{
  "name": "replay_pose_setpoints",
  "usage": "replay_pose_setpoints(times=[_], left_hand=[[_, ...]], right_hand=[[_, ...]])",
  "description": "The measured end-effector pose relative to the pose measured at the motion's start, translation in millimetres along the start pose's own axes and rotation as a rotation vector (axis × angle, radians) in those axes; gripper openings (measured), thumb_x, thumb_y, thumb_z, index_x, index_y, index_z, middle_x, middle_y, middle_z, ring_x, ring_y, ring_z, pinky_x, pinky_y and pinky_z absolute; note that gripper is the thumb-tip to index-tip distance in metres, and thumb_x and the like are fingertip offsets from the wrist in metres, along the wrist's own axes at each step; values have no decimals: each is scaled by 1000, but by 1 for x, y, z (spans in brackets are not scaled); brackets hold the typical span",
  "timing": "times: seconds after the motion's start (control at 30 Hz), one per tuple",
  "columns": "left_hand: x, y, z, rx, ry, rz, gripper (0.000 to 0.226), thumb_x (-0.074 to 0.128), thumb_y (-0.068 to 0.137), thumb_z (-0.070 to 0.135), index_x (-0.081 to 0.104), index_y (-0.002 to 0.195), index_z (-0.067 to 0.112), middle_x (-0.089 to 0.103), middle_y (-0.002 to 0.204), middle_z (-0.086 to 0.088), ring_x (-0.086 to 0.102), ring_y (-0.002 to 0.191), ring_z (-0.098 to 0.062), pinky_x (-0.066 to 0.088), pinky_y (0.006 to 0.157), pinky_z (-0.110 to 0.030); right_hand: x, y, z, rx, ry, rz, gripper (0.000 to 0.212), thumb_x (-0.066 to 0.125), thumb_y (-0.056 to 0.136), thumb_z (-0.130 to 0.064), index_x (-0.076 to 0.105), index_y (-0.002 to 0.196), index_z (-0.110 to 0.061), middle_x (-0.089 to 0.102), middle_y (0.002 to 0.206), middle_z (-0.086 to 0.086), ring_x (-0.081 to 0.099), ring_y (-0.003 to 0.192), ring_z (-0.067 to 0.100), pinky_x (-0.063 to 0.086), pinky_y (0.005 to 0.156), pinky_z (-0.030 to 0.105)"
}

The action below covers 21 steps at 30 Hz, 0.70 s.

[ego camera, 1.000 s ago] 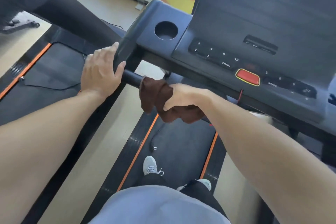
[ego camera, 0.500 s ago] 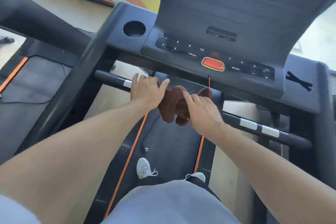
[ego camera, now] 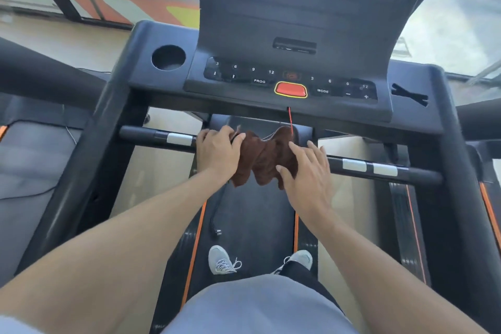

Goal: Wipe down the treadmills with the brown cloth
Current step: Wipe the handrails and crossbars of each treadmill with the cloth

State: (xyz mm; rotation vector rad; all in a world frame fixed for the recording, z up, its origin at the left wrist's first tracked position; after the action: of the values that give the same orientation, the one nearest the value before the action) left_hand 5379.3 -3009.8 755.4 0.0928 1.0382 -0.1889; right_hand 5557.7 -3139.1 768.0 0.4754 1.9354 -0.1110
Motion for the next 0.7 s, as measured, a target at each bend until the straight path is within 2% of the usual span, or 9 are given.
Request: replay_pose_setpoints(times=[0.07,0.17,0.2,0.27,0.4,0.47,0.57,0.67,0.7], left_hand=[[-3,-16,-3,-12,-229,70,30,52,105,38,62,100,10,66,96,-10,54,104,-29,36,105,-40],[-11,-41,-3,-106,-506,160,19,52,106,33,53,99,15,60,92,-2,56,91,-25,42,79,-33],[-14,-49,-1,-145,-573,192,17,51,106,32,50,99,16,61,90,-1,56,85,-22,39,73,-29],[-23,-65,4,-189,-664,264,13,51,107,28,48,101,17,62,86,3,55,77,-10,37,69,-23],[-36,-86,31,-130,-704,346,9,53,106,26,50,103,18,60,88,18,58,81,12,40,74,-6],[-38,-90,58,-76,-711,356,7,54,104,29,50,103,24,61,90,17,59,84,7,42,78,-9],[-40,-93,112,38,-767,363,8,55,104,29,49,103,34,63,91,13,63,87,-6,49,81,-21],[-36,-86,164,164,-817,386,9,60,102,20,53,106,23,62,93,16,63,87,-5,50,83,-24],[-30,-78,177,187,-806,376,11,63,101,18,55,109,18,63,95,16,63,89,-3,49,84,-22]], right_hand=[[-2,-2,-2,28,173,57,43,79,87,-11,69,129,-18,70,128,3,45,143,22,18,126,33],[-5,-11,-19,16,431,83,43,68,82,14,74,112,-16,72,112,0,59,119,10,37,119,39],[-8,-15,-26,12,524,83,44,65,81,17,74,109,-16,70,107,-3,63,110,10,47,110,39],[-16,-22,-35,68,681,89,49,62,80,18,72,107,-22,68,107,-6,65,104,7,54,92,32],[-40,-34,-22,252,927,82,53,59,79,17,69,108,-27,72,105,-11,68,103,16,56,90,39],[-64,-34,-9,276,965,89,53,59,78,18,68,106,-25,73,100,-12,69,97,14,55,89,35],[-113,-33,14,240,960,166,53,60,75,18,68,104,-26,73,98,-9,69,93,17,54,88,33],[-156,-26,53,223,902,306,54,61,76,16,67,103,-31,71,99,-13,66,91,13,53,85,29],[-163,-20,70,228,826,313,54,62,77,13,68,107,-32,70,105,-12,64,97,9,52,90,30]])
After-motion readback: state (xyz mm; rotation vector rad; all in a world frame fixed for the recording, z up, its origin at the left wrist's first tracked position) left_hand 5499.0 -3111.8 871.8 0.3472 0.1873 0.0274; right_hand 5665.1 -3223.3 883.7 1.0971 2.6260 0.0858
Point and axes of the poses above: each hand's wrist, its own y-axis towards the middle knuckle, its own x-axis out of the palm, z = x × y, the point moved 6 cm from there along y, towards the middle knuckle
